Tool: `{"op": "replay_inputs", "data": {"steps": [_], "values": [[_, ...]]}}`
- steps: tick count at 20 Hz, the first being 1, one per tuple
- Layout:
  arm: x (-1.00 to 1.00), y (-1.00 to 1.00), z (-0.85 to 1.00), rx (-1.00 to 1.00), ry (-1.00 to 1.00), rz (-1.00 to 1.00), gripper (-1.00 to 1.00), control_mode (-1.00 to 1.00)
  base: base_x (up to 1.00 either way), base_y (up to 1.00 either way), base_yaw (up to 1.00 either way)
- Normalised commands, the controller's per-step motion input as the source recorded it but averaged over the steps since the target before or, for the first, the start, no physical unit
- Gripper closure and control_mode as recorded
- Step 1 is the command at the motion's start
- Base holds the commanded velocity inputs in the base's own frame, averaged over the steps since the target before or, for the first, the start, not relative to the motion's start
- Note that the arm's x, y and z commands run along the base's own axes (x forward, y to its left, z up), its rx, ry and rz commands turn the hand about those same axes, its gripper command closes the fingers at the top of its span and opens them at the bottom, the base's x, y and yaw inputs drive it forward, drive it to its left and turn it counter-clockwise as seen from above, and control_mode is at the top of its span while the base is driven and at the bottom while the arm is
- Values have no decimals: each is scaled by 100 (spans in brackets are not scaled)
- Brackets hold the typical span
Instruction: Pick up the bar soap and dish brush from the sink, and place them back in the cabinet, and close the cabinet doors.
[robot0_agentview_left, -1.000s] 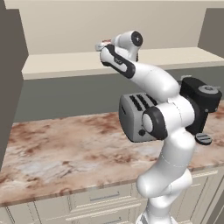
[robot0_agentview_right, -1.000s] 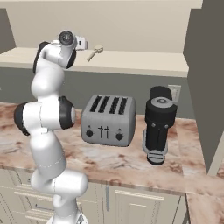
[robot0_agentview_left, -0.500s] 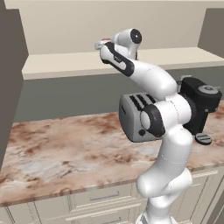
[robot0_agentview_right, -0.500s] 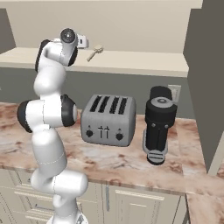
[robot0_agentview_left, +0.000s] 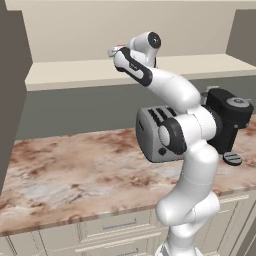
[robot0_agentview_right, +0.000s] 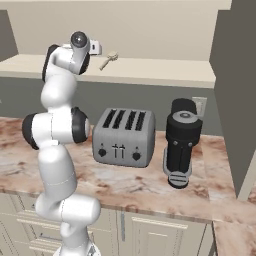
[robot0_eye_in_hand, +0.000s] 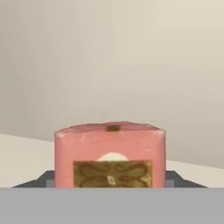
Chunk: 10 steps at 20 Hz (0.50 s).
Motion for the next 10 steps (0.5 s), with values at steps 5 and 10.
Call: {"op": "replay_inputs", "data": {"steps": [5, 10], "values": [[10, 1, -27, 0, 0, 0, 100, -100, 0, 0, 0], [0, 0, -3, 0, 0, 0, 100, -100, 0, 0, 0]]}}
